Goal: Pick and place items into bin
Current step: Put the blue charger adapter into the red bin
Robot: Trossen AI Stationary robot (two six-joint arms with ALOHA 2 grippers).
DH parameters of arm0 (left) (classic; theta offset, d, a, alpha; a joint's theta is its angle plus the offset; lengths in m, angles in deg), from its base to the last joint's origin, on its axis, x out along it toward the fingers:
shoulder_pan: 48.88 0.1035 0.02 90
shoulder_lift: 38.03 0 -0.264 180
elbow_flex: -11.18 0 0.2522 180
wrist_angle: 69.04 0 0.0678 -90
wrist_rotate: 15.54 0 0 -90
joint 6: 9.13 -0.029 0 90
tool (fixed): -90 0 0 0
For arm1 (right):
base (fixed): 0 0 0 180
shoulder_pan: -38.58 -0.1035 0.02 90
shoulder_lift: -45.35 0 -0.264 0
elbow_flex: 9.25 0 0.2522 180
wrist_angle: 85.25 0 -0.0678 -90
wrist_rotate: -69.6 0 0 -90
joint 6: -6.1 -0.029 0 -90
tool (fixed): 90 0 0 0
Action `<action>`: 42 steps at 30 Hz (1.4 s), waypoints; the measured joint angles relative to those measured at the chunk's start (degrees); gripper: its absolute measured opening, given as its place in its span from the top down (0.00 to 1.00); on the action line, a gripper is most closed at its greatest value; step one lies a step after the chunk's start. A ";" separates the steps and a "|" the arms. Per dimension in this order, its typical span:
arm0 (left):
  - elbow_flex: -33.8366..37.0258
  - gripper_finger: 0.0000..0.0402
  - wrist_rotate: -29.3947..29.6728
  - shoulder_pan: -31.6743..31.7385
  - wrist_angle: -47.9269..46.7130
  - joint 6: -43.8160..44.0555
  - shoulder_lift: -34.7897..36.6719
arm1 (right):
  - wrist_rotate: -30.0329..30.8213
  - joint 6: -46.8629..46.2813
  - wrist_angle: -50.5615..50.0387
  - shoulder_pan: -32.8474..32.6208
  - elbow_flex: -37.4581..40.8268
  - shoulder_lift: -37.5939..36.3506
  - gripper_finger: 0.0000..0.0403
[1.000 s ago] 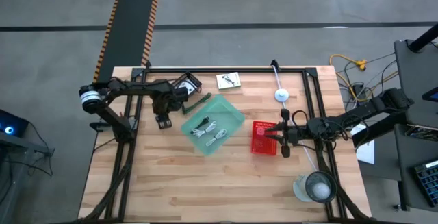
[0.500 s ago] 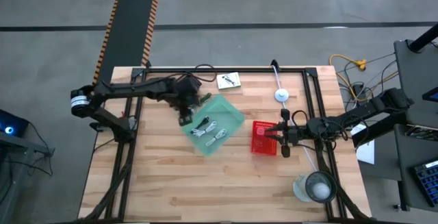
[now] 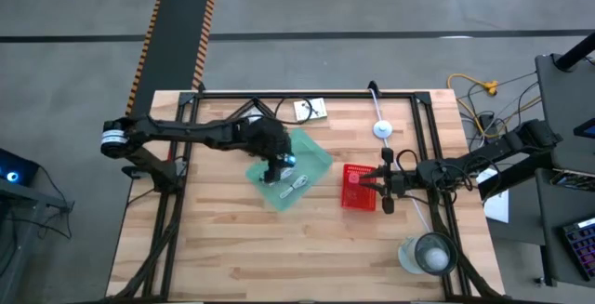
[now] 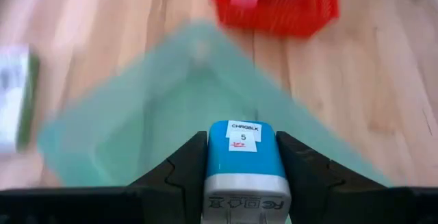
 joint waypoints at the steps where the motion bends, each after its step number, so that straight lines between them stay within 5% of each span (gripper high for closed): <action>1: 0.00 0.68 0.03 -0.44 2.08 -1.19 -0.22 | 0.00 0.00 0.07 0.00 0.00 0.00 0.83; 7: -0.08 0.68 -0.91 -1.75 16.36 -6.02 -2.70 | 0.06 2.54 1.63 0.00 0.00 0.11 0.80; 13: -0.11 0.68 -2.09 -1.64 28.66 5.09 -6.21 | 0.02 9.99 3.44 0.00 0.02 0.60 0.66; 23: -0.09 0.68 -10.55 -1.95 42.17 14.86 -10.95 | -0.07 38.95 8.80 -0.02 0.02 3.45 0.44; 34: -2.57 0.68 -11.81 -2.51 53.15 17.94 -18.31 | -0.24 45.05 13.06 -0.02 -2.59 7.55 0.41; 42: -9.12 0.68 -13.92 -3.37 52.67 17.79 -23.62 | 2.66 45.09 12.87 0.09 -6.65 14.26 0.41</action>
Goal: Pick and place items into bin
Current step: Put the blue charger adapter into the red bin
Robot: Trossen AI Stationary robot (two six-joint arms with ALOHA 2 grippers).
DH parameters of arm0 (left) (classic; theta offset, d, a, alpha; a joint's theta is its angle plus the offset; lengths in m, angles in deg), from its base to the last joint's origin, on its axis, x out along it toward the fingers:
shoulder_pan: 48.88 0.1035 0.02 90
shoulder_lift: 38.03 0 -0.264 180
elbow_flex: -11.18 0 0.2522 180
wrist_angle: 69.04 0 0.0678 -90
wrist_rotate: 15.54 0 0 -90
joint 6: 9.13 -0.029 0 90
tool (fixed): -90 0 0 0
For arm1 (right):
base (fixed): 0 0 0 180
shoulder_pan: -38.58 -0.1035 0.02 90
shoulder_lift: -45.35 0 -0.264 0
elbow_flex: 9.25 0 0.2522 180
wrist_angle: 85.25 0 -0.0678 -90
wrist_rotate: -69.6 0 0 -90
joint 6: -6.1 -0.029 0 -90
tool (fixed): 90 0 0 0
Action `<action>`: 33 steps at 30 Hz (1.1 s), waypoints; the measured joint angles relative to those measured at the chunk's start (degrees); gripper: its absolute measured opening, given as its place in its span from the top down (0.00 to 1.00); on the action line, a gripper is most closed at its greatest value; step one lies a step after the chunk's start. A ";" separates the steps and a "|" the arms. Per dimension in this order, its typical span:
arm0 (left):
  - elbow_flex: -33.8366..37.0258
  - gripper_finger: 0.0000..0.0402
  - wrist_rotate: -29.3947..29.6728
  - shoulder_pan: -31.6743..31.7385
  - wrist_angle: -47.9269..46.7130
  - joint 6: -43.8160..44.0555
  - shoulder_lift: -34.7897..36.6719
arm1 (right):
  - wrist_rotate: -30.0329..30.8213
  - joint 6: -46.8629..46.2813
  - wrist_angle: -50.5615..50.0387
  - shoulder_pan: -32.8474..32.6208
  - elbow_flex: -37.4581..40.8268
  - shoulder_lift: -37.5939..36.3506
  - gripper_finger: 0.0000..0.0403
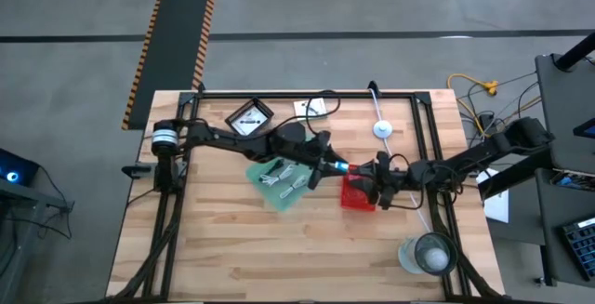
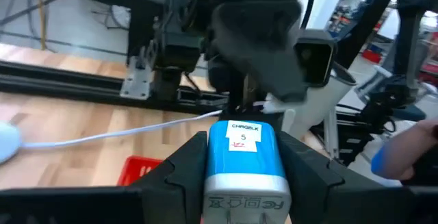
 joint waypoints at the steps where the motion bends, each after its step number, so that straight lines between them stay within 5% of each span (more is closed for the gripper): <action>1: -0.44 0.68 -0.23 -0.10 -0.15 -0.01 -0.14 | 1.09 -0.04 0.00 0.00 -0.31 0.71 0.41; 19: -1.06 0.68 -0.97 -0.39 -0.89 -0.69 -0.17 | 6.35 -0.02 -0.02 0.25 -4.20 4.67 0.45; 33: -1.12 0.68 -2.53 -0.41 -1.35 -1.72 -0.09 | 6.30 -0.13 -1.33 0.26 -4.04 4.69 0.67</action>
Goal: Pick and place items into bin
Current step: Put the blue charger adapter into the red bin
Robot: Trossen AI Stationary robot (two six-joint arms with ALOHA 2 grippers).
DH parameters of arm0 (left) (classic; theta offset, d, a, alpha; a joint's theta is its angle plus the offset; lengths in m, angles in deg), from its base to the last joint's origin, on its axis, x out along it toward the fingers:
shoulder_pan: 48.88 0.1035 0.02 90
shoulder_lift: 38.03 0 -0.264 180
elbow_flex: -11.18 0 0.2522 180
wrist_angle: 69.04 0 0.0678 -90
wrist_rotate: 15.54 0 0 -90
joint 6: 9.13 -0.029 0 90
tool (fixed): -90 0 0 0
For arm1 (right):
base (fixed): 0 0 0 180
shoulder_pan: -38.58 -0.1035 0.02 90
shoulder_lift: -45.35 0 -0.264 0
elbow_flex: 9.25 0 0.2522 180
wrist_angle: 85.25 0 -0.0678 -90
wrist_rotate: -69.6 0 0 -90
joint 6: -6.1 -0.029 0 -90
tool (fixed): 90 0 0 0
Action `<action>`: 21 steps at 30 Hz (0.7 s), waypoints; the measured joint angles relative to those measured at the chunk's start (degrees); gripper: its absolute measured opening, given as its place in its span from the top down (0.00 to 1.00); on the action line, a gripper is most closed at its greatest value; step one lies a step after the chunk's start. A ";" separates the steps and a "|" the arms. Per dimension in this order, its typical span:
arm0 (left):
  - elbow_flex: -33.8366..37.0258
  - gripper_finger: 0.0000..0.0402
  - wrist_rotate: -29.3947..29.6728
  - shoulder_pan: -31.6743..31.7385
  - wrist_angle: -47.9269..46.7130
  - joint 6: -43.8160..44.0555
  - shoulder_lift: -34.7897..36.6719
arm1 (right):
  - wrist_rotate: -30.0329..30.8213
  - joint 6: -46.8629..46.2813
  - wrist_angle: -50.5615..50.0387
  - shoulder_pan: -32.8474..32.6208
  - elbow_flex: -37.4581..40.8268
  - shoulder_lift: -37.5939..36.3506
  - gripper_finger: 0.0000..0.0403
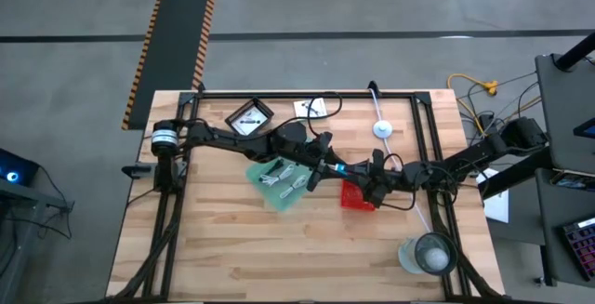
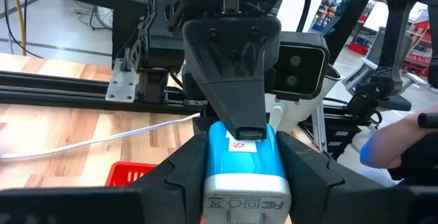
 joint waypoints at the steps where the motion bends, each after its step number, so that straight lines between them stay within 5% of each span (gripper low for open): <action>1: 0.02 0.68 0.00 0.02 0.00 0.06 0.00 | 0.00 0.00 0.00 0.00 0.00 0.00 0.67; 4: -0.05 0.65 0.21 0.02 -0.06 0.22 0.00 | 0.14 -0.12 0.02 0.00 0.00 0.00 0.67; 13: -0.02 0.20 0.58 0.64 -4.25 -0.25 1.41 | 5.85 -6.90 -4.94 -0.04 0.02 -1.44 0.67; 21: 0.02 0.11 0.05 0.83 -15.63 -0.20 4.76 | 6.20 -23.39 -25.04 -0.02 -2.44 -8.09 0.67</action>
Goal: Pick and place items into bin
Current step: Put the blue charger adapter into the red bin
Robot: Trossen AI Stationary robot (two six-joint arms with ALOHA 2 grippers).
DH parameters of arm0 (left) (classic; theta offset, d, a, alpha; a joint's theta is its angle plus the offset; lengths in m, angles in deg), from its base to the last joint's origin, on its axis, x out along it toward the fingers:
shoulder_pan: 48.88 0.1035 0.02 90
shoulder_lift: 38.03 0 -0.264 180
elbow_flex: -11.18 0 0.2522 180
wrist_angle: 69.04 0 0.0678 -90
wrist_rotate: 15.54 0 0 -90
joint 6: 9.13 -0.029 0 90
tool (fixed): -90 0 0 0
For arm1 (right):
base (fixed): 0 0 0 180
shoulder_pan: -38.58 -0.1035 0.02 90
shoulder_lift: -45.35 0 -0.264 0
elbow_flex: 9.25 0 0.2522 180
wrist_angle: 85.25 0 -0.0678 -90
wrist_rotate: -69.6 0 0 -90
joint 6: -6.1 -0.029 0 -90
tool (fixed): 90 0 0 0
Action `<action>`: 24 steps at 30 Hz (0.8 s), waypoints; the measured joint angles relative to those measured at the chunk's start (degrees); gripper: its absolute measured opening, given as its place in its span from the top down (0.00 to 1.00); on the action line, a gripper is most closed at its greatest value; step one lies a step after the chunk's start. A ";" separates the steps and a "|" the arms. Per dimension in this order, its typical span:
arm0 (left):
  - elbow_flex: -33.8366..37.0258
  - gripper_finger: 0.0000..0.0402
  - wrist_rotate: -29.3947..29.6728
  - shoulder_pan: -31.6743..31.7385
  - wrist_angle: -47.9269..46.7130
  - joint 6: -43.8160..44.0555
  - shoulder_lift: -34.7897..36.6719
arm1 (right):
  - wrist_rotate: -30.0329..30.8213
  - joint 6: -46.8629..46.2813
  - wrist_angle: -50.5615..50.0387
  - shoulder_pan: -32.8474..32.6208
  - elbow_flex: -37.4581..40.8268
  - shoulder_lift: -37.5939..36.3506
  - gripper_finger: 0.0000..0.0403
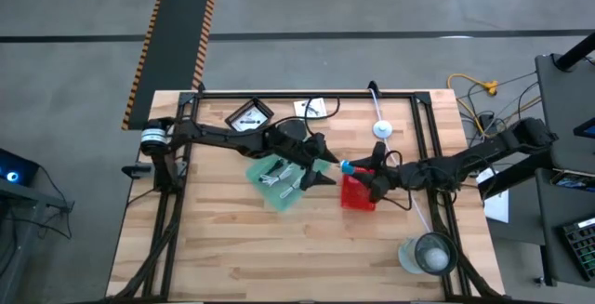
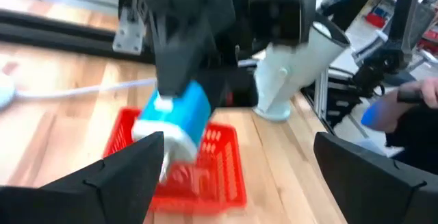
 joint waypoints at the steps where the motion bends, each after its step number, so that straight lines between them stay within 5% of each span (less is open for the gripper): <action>1: 0.00 0.11 -0.13 0.00 -0.95 -0.02 0.23 | -0.31 -2.84 -3.70 -0.02 -1.16 -1.11 0.67; 12: 0.07 0.11 0.33 0.09 -5.66 -1.45 1.34 | -15.87 -40.35 -44.35 -0.07 -17.19 -2.82 0.67; 24: 0.17 0.11 0.52 0.09 -7.51 -1.51 1.69 | -24.11 -54.85 -51.48 -0.09 -17.95 4.91 0.65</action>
